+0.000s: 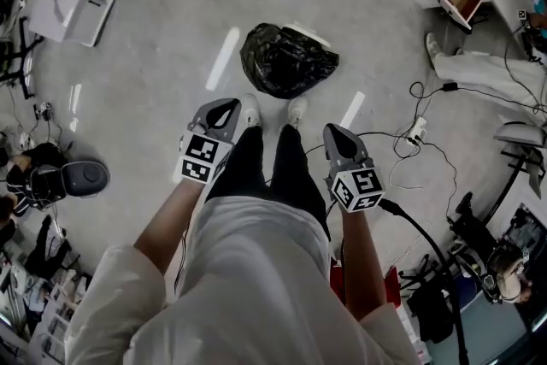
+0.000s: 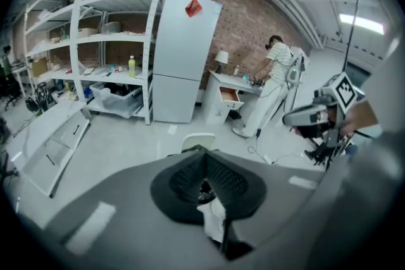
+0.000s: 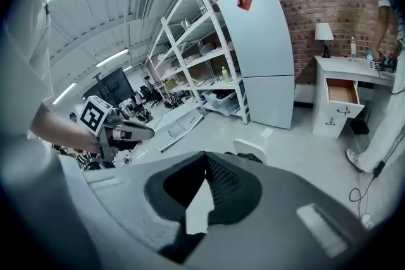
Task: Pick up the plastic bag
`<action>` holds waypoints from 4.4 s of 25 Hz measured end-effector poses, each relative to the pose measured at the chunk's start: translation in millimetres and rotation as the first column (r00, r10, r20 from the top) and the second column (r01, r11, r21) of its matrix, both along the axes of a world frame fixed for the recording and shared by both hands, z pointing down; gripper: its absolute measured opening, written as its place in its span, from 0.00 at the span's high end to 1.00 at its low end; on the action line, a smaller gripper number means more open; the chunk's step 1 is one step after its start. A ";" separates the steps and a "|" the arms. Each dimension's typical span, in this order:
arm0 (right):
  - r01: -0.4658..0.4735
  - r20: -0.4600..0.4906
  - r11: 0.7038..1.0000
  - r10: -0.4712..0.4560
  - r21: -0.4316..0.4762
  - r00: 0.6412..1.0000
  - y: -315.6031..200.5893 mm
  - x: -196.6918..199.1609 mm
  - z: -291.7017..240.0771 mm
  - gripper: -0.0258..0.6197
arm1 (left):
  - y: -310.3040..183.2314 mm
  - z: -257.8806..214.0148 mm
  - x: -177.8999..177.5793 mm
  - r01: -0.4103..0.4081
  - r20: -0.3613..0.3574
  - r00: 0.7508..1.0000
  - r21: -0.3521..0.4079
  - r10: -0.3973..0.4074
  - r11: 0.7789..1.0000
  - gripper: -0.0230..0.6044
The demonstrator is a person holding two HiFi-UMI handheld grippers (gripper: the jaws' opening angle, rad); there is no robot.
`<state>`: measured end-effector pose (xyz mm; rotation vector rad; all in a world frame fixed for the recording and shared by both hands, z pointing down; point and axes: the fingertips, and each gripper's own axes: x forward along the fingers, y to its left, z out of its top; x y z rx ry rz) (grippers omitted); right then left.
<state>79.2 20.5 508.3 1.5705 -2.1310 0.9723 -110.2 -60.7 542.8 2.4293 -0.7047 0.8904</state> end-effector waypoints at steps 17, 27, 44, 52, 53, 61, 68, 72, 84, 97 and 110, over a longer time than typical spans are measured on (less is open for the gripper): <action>0.068 0.062 0.982 -0.058 -0.176 0.996 -47.1 64.1 255.8 0.87 | -49.2 255.5 29.4 0.146 0.120 0.985 -0.167 -0.127 0.975 0.93; 0.001 0.065 0.958 0.018 -0.288 0.998 -50.9 120.8 417.7 0.81 | -76.1 409.9 21.4 0.233 0.195 0.963 -0.257 -0.186 0.938 0.84; -0.095 0.379 0.877 0.298 -0.472 0.876 -63.5 157.8 564.7 0.29 | -81.2 539.8 17.4 0.359 0.068 0.914 -0.596 -0.400 0.718 0.48; -0.045 0.523 0.900 0.292 -0.434 0.801 -71.2 135.7 562.2 0.64 | -83.7 555.9 15.1 0.404 0.097 0.898 -0.570 -0.430 0.715 0.85; -0.059 0.498 0.900 0.292 -0.431 0.816 -70.0 137.3 560.7 0.75 | -83.0 553.3 15.4 0.403 0.105 0.902 -0.556 -0.420 0.727 0.95; -0.091 0.358 0.898 0.262 -0.430 0.896 -59.6 135.8 513.1 0.96 | -64.5 502.8 4.7 0.389 0.146 0.918 -0.510 -0.368 0.768 0.95; -0.089 0.298 0.903 0.230 -0.421 0.926 -47.1 124.7 451.8 0.96 | -43.6 437.8 -8.2 0.364 0.134 0.929 -0.500 -0.345 0.786 0.95; -0.087 0.285 0.914 0.212 -0.395 0.935 -42.0 111.9 414.6 0.96 | -34.4 401.4 -6.4 0.340 0.099 0.937 -0.486 -0.336 0.805 0.95; -0.025 0.198 0.943 0.096 -0.332 0.975 -36.9 91.9 273.4 0.96 | -22.5 243.8 -1.9 0.319 0.035 0.942 -0.400 -0.334 0.859 0.95; 0.098 0.130 0.956 -0.064 -0.275 0.989 -26.1 93.6 135.7 0.96 | 5.4 89.1 16.9 0.240 0.007 0.968 -0.317 -0.251 0.917 0.95; 0.184 0.112 0.971 -0.168 -0.150 0.979 8.0 92.2 48.6 0.96 | 40.9 -5.4 30.9 0.222 -0.065 0.968 -0.219 -0.241 0.950 0.95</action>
